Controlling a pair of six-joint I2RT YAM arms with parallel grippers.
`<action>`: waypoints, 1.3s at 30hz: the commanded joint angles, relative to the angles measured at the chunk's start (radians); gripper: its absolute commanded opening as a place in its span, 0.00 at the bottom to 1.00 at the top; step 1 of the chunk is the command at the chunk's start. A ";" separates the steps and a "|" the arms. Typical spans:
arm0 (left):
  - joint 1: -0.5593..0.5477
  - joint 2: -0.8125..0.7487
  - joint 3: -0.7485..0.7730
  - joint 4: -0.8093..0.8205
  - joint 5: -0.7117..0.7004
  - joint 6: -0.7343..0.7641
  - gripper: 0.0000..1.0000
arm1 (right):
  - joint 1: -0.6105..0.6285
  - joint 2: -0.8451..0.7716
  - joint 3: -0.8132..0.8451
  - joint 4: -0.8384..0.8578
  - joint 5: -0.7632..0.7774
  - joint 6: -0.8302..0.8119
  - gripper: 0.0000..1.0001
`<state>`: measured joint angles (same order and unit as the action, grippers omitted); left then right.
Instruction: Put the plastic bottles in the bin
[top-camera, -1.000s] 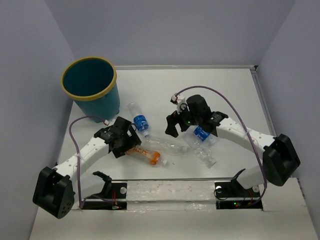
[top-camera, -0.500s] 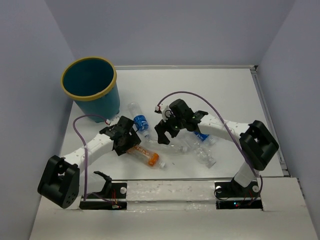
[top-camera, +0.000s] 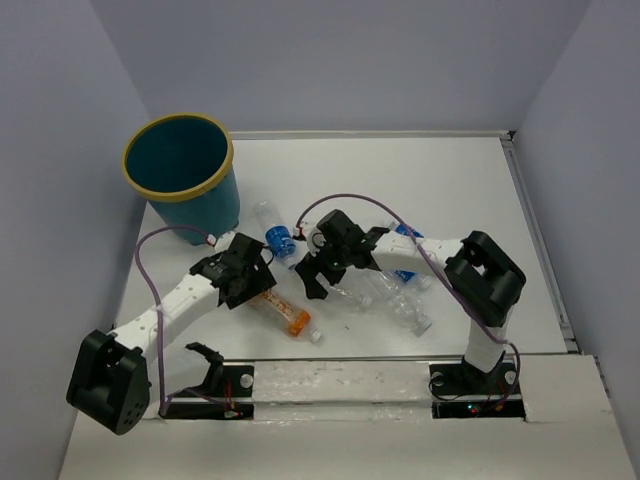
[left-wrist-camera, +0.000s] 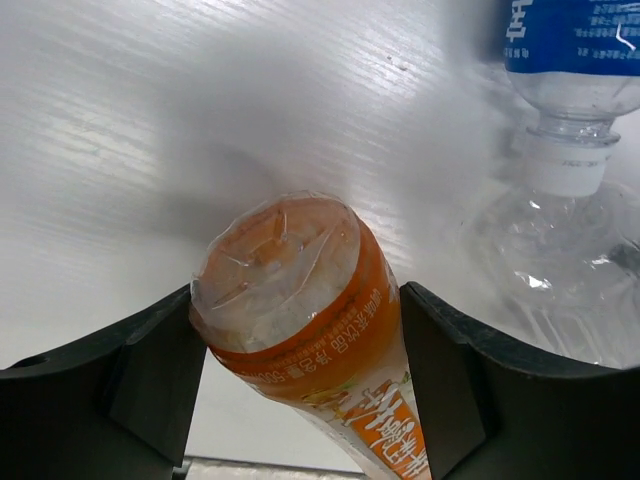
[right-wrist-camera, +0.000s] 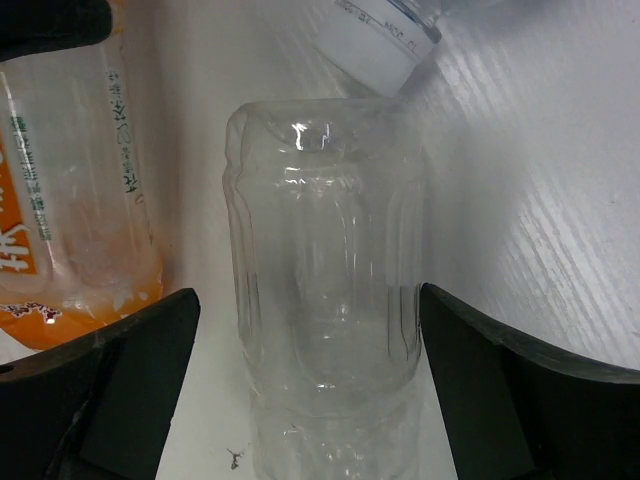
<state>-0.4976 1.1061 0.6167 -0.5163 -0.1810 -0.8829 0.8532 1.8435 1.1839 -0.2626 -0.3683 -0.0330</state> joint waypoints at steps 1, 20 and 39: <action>-0.004 -0.092 0.093 -0.122 -0.041 0.071 0.42 | 0.036 0.013 0.049 0.022 0.019 0.028 0.92; -0.004 -0.164 0.827 0.097 -0.423 0.389 0.36 | 0.037 -0.217 -0.049 0.068 0.127 0.166 0.45; 0.403 0.324 1.191 0.403 -0.718 0.720 0.37 | 0.037 -0.567 -0.024 0.077 0.166 0.134 0.44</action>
<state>-0.1131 1.4311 1.8248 -0.2024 -0.7937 -0.2287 0.8848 1.3293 1.0950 -0.2276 -0.2245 0.1272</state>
